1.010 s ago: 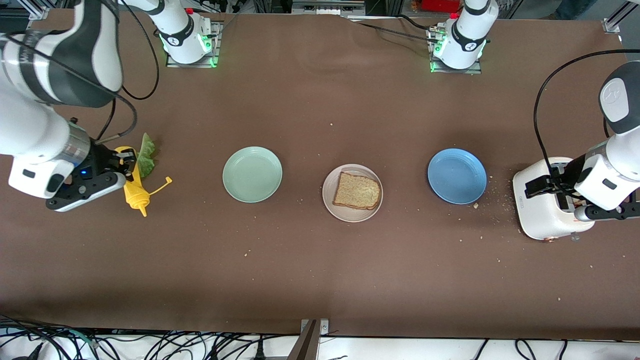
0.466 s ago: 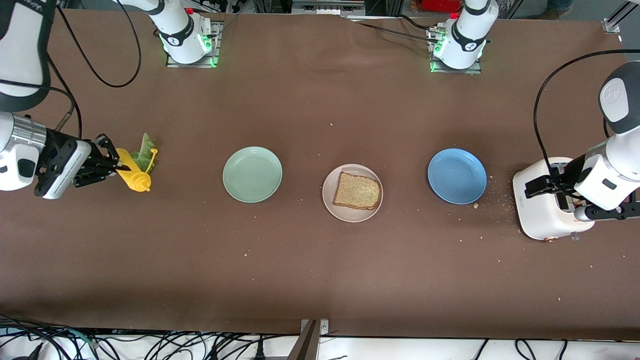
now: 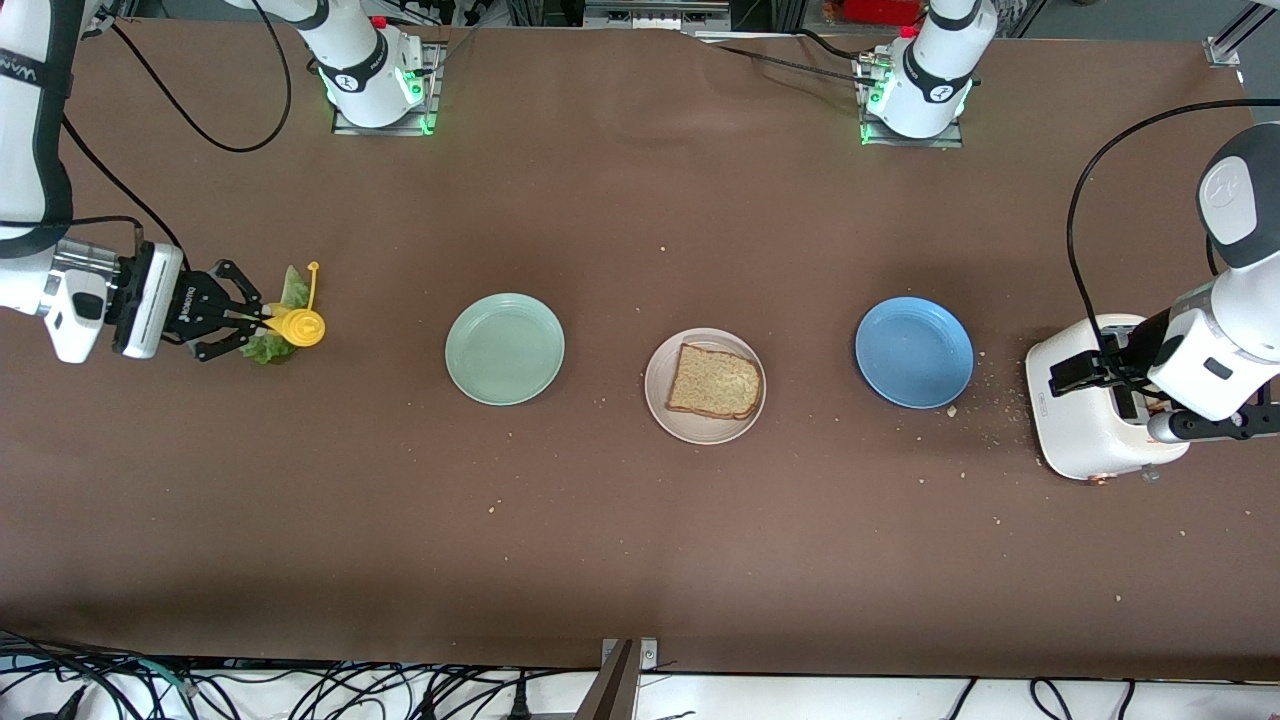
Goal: Make sandwich in beige plate with both arms
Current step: 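Carry the mustard bottle back beside the lettuce with the right gripper, then lower the mustard bottle onto the table with the right gripper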
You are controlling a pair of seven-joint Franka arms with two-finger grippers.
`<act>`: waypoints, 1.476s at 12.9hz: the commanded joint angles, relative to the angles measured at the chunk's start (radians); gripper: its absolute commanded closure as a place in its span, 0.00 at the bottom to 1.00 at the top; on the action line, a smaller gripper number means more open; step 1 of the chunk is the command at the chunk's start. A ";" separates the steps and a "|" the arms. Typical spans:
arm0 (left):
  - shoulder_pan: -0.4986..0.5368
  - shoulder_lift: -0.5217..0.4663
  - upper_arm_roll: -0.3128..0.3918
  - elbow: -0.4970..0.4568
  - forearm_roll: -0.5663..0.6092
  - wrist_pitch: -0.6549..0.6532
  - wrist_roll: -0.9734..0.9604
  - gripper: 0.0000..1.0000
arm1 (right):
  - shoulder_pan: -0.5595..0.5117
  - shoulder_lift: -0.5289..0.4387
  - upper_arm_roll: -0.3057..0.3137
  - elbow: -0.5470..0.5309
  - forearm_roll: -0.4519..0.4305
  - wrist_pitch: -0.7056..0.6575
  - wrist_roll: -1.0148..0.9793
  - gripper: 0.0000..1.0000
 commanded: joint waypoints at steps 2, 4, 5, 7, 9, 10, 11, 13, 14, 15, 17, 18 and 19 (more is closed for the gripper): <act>-0.005 -0.001 -0.003 0.000 0.037 -0.008 -0.014 0.00 | -0.087 0.113 -0.002 -0.047 0.178 -0.148 -0.337 1.00; -0.005 -0.001 -0.003 0.000 0.037 -0.008 -0.016 0.00 | -0.146 0.210 0.015 -0.047 0.264 -0.245 -0.492 1.00; -0.005 -0.001 -0.003 0.000 0.037 -0.008 -0.016 0.00 | -0.178 0.262 0.038 -0.044 0.307 -0.295 -0.559 1.00; -0.005 -0.003 -0.003 0.000 0.037 -0.008 -0.016 0.00 | -0.254 0.336 0.104 -0.037 0.367 -0.354 -0.643 1.00; -0.005 -0.003 -0.003 0.000 0.037 -0.008 -0.016 0.00 | -0.345 0.349 0.199 -0.034 0.378 -0.363 -0.689 1.00; -0.005 -0.003 -0.005 0.000 0.037 -0.008 -0.016 0.00 | -0.386 0.365 0.243 -0.027 0.378 -0.366 -0.722 1.00; -0.005 -0.003 -0.003 0.000 0.037 -0.008 -0.016 0.00 | -0.422 0.387 0.280 -0.009 0.378 -0.369 -0.758 1.00; -0.005 -0.003 -0.005 0.000 0.037 -0.008 -0.016 0.00 | -0.466 0.418 0.323 0.015 0.378 -0.397 -0.804 1.00; -0.005 -0.003 -0.005 0.000 0.037 -0.008 -0.016 0.00 | -0.489 0.424 0.345 0.017 0.383 -0.406 -0.815 1.00; -0.005 -0.003 -0.005 0.000 0.037 -0.008 -0.016 0.00 | -0.526 0.431 0.382 0.017 0.386 -0.423 -0.830 1.00; -0.006 -0.003 -0.005 0.000 0.037 -0.008 -0.016 0.00 | -0.636 0.468 0.492 0.038 0.384 -0.458 -0.848 1.00; -0.006 -0.003 -0.005 0.000 0.037 -0.008 -0.016 0.00 | -0.682 0.488 0.535 0.055 0.384 -0.463 -0.850 1.00; -0.005 -0.003 -0.005 0.000 0.037 -0.008 -0.016 0.00 | -0.703 0.496 0.555 0.066 0.381 -0.461 -0.850 1.00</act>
